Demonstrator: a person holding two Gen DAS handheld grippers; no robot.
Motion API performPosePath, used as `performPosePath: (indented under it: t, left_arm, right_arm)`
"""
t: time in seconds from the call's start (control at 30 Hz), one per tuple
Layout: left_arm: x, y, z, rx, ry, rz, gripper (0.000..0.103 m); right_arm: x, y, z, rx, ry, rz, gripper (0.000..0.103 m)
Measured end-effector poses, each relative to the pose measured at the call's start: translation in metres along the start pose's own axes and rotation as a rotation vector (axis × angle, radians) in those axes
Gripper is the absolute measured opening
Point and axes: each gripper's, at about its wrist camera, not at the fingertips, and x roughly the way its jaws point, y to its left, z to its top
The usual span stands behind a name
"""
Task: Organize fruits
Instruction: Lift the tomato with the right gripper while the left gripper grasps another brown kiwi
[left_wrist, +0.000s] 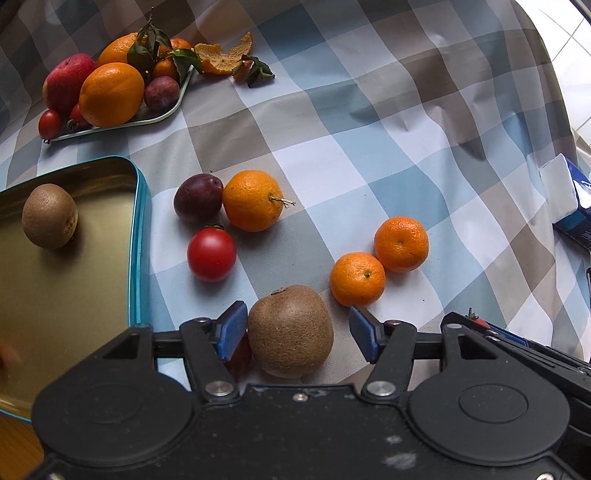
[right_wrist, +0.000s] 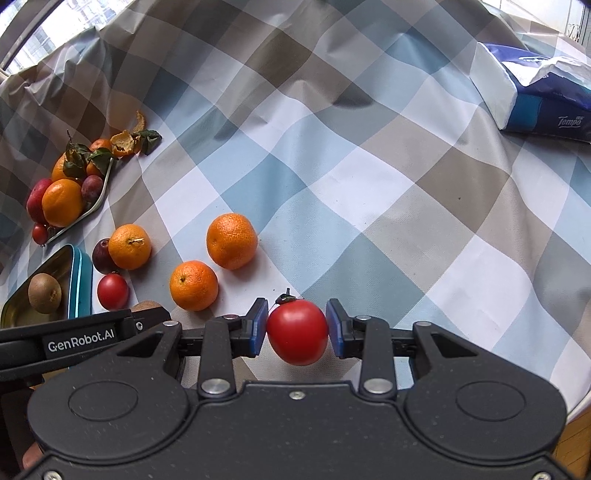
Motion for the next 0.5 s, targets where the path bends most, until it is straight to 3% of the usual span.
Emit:
performPosePath:
  t: [0.2, 0.4, 0.43, 0.47, 0.5]
  left_arm:
    - [0.007, -0.015, -0.002, 0.038, -0.007, 0.053, 0.074]
    - [0.017, -0.025, -0.002, 0.069, 0.0, 0.118, 0.075]
    - [0.018, -0.026, -0.002, 0.066, 0.008, 0.127, 0.072]
    - [0.02, -0.025, -0.002, 0.054, 0.019, 0.127, 0.058]
    - [0.022, -0.023, -0.002, 0.04, 0.028, 0.117, 0.054]
  right_arm:
    - [-0.001, -0.01, 0.001, 0.031, 0.001, -0.004, 0.044]
    - [-0.005, -0.011, -0.001, 0.024, -0.007, 0.001, 0.044]
    - [-0.005, -0.011, -0.001, 0.023, -0.009, 0.002, 0.044]
    - [-0.006, -0.011, -0.001, 0.022, -0.01, 0.002, 0.044]
    - [-0.006, -0.012, -0.001, 0.024, -0.011, 0.002, 0.044]
